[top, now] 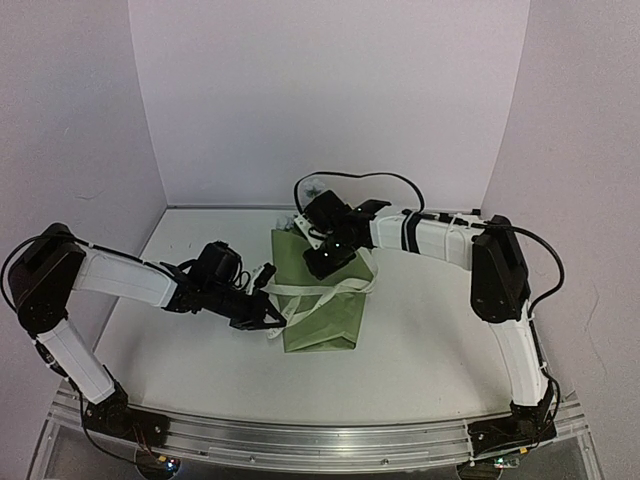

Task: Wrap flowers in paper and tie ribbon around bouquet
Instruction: Cross the ribbon over the folded bouquet.

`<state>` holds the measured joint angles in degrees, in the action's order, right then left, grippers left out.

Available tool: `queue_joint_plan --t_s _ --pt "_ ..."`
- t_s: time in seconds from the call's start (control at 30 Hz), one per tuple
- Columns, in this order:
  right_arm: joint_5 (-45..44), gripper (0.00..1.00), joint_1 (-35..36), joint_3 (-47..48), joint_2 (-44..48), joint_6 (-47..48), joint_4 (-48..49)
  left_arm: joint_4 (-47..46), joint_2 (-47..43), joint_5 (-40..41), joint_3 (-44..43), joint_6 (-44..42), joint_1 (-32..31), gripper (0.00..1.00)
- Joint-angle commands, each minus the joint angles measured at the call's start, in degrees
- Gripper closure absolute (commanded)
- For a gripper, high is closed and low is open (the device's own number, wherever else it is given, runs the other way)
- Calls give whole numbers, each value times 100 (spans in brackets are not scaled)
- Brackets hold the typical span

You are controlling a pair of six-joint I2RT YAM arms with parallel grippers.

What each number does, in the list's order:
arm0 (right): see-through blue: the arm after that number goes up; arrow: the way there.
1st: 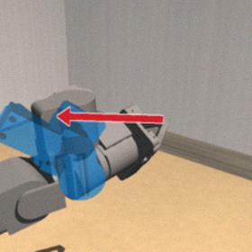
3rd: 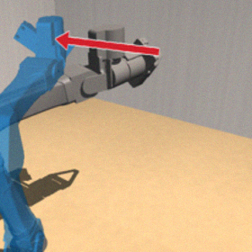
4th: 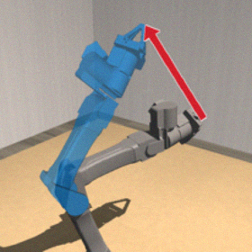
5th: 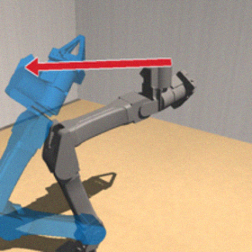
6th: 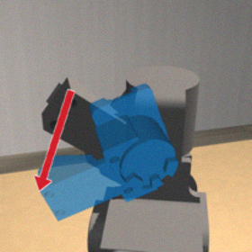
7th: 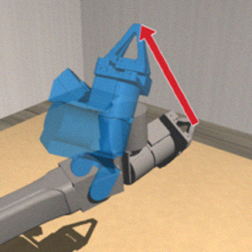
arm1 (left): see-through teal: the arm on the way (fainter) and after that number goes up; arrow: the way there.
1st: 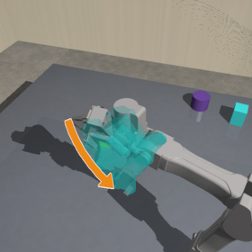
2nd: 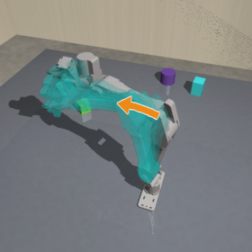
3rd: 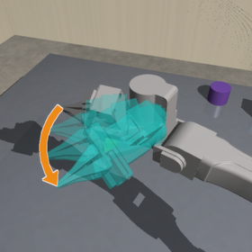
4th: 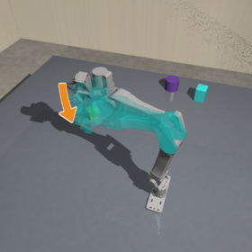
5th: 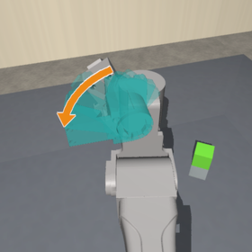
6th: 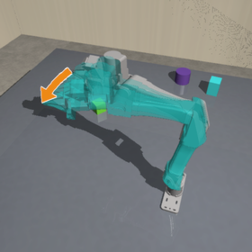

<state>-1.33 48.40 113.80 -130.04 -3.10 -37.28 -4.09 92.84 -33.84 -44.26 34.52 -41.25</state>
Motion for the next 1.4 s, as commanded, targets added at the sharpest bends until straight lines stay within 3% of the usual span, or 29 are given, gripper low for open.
queue_joint_plan --t_s 0.0,0.53,1.13,1.37 --pt "-165 69 -1 187 320 -101 -4 92 -359 85 111 -26 -23 99" --pt "-221 69 -9 153 309 -124 19 145 -189 109 7 -65 -25 100" --pt "-184 69 -39 210 258 -148 59 752 -616 413 154 -175 -23 100" --pt "-146 69 -41 239 279 -191 63 897 -141 762 -343 -389 -23 100"
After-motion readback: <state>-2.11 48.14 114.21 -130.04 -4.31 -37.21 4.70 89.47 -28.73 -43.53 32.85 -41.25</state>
